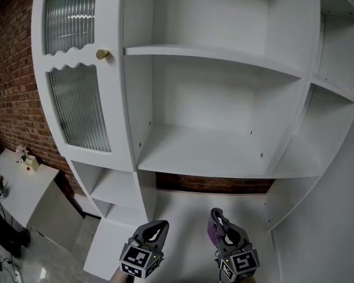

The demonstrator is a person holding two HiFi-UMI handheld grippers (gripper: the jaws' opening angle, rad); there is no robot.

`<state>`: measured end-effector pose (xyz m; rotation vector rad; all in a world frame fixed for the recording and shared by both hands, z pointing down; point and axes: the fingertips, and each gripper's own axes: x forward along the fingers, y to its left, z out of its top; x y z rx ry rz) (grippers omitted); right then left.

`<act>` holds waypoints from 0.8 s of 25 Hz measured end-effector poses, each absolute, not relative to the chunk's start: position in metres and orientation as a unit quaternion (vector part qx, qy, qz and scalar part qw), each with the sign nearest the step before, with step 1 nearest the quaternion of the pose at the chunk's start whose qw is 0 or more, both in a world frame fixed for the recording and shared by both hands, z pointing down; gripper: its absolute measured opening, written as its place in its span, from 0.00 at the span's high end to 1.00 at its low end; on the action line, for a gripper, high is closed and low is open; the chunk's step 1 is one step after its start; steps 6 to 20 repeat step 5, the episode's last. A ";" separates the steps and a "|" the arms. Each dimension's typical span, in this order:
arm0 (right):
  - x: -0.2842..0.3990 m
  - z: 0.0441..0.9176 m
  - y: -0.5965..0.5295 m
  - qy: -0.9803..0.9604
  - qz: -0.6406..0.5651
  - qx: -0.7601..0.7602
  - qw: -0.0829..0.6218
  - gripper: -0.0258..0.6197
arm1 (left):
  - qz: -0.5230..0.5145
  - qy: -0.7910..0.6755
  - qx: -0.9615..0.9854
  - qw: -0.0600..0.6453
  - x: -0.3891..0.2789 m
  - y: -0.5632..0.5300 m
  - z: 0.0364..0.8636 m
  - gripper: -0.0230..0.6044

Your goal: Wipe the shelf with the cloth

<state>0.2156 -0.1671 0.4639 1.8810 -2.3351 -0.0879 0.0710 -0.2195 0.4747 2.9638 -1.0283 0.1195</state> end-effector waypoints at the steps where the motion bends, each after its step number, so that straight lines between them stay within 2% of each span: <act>1: 0.216 0.464 -0.168 -0.777 -0.029 0.624 0.070 0.85 | 0.039 -0.328 0.944 0.000 0.072 -0.221 0.475 0.94; 20: 0.217 0.465 -0.175 -0.779 -0.024 0.622 0.071 0.85 | 0.041 -0.332 0.942 -0.001 0.074 -0.229 0.474 0.94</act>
